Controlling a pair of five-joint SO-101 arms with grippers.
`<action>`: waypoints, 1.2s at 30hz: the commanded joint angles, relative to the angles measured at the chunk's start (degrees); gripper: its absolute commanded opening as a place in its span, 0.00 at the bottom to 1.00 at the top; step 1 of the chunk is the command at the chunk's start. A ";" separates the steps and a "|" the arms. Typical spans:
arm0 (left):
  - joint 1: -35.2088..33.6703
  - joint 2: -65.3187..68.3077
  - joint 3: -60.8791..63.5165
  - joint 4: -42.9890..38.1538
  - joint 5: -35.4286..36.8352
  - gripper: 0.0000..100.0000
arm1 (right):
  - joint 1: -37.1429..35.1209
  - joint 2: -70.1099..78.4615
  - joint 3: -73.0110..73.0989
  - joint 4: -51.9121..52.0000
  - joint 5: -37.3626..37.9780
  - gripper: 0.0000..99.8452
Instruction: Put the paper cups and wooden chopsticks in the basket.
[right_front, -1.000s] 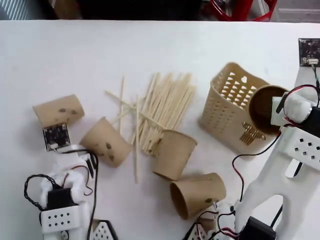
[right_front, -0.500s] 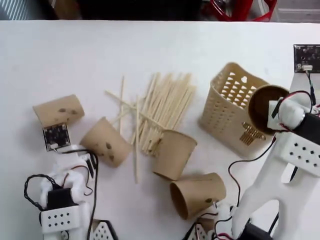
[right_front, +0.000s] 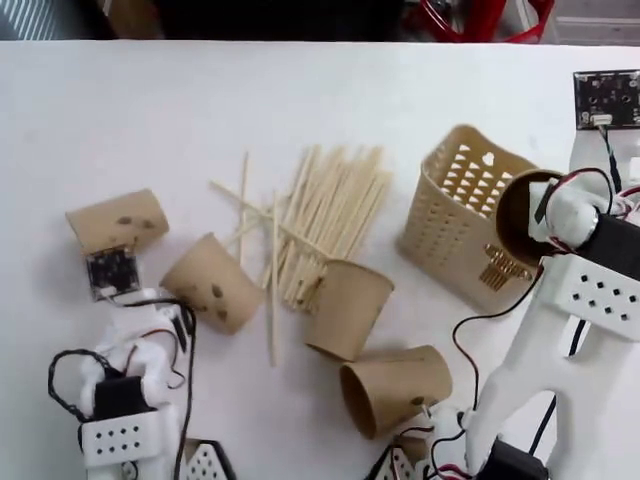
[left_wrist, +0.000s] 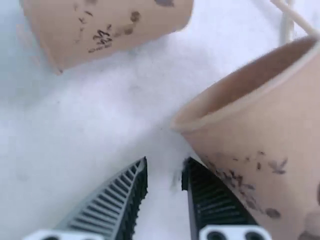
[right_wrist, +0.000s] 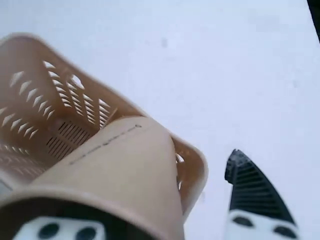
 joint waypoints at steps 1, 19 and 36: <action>-10.51 -2.51 -4.31 -8.26 -6.24 0.13 | 0.75 0.31 -2.11 -2.07 0.00 0.26; -18.59 4.18 -35.08 2.64 -28.13 0.13 | 5.41 2.51 4.66 -12.09 0.00 0.26; -18.59 41.98 -60.04 10.46 -31.74 0.13 | 3.21 -5.58 -6.86 8.22 2.81 0.26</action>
